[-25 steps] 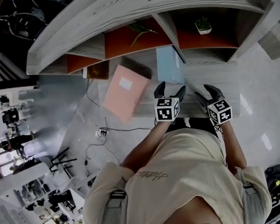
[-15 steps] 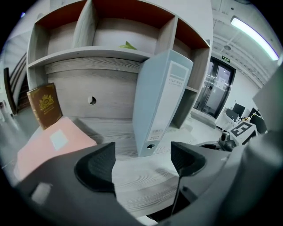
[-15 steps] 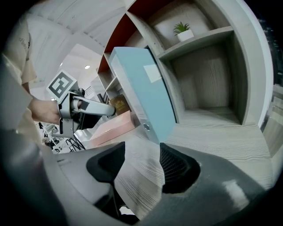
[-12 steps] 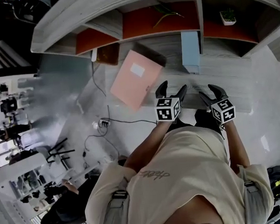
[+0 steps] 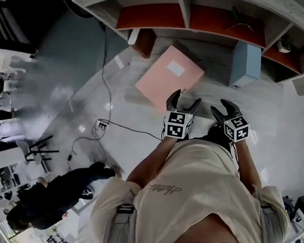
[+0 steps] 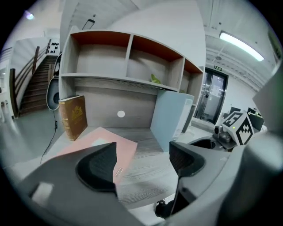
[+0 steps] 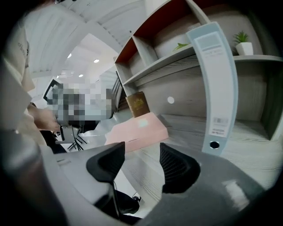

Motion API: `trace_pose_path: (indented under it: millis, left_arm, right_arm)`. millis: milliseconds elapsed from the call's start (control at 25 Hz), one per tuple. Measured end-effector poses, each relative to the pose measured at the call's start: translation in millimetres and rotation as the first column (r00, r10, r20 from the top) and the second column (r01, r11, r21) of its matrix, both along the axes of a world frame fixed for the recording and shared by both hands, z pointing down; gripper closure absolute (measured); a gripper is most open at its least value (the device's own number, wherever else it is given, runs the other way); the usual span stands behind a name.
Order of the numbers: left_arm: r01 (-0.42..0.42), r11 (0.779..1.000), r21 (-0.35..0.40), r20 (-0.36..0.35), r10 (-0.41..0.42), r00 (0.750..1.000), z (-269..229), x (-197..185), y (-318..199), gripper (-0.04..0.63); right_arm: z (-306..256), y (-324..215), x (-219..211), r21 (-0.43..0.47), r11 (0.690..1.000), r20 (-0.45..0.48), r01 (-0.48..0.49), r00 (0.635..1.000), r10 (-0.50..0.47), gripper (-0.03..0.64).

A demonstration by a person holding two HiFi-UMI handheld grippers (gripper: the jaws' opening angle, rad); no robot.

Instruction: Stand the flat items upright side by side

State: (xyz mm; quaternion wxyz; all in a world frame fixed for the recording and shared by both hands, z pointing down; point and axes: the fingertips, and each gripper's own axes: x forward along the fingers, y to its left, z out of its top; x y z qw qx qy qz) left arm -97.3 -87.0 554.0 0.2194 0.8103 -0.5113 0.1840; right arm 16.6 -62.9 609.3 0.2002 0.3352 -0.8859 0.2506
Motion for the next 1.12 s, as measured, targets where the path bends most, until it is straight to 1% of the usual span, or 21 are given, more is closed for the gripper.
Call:
trace_pose_path:
  millis: [80, 120, 160, 240, 360, 520, 680, 840, 920, 1000, 1120]
  left_arm:
    - [0.023, 0.999, -0.032, -0.052, -0.024, 0.998, 6.8, -22.6, 4.8, 0.214]
    - [0.035, 0.998, -0.045, -0.071, -0.038, 0.997, 10.9, -34.5, 5.5, 0.224]
    - [0.045, 0.998, -0.048, -0.078, -0.049, 0.996, 14.0, -46.4, 6.2, 0.218]
    - [0.051, 0.998, -0.038, -0.075, -0.054, 0.996, 17.4, -69.2, 8.7, 0.218]
    - [0.045, 0.998, -0.044, -0.072, -0.048, 0.996, 21.4, -105.6, 14.1, 0.215]
    - [0.058, 0.997, -0.047, -0.082, -0.061, 0.995, 27.0, -141.8, 15.6, 0.213]
    - [0.046, 0.997, -0.06, -0.144, -0.054, 0.988, 32.5, -145.6, 10.8, 0.213]
    - [0.036, 0.997, -0.07, -0.153, -0.046, 0.987, 32.2, -139.0, 11.7, 0.212]
    - [0.031, 0.995, -0.095, -0.149, -0.045, 0.988, 36.0, -136.6, 11.8, 0.212]
    - [0.026, 0.99, -0.136, -0.154, -0.047, 0.987, 40.7, -131.9, 7.7, 0.212]
    - [0.005, 0.982, -0.189, -0.16, -0.035, 0.986, 39.1, -117.6, 1.1, 0.21]
  right_arm:
    - [0.9, 5.2, -21.9, -0.003, 1.0, -0.012, 0.017, 1.0, -0.017, 0.376]
    - [0.4, 5.1, -31.4, 0.002, 1.0, -0.024, 0.023, 0.999, -0.023, 0.376]
    - [-0.9, 4.7, -39.7, 0.01, 1.0, -0.037, 0.025, 0.999, -0.025, 0.376]
    - [-4.9, 6.0, -54.2, 0.023, 1.0, -0.054, 0.012, 0.998, -0.011, 0.376]
    - [-7.6, 13.9, -79.1, 0.033, 0.999, -0.051, -0.024, 0.998, 0.026, 0.376]
    - [-3.9, 19.1, -103.7, 0.03, 0.999, -0.034, -0.028, 0.999, 0.029, 0.364]
    - [-2.5, 19.1, -102.9, 0.018, 0.998, -0.062, -0.06, 0.996, 0.061, 0.364]
    - [-4.7, 15.8, -99.5, 0.009, 0.997, -0.076, -0.073, 0.994, 0.074, 0.364]
    - [-1.2, 16.1, -102.3, -0.008, 0.998, -0.067, -0.065, 0.996, 0.064, 0.364]
    - [6.6, 14.7, -103.3, -0.028, 0.998, -0.055, -0.055, 0.997, 0.053, 0.364]
    - [19.1, 8.9, -93.2, -0.067, 0.996, -0.033, -0.063, 0.998, 0.061, 0.364]
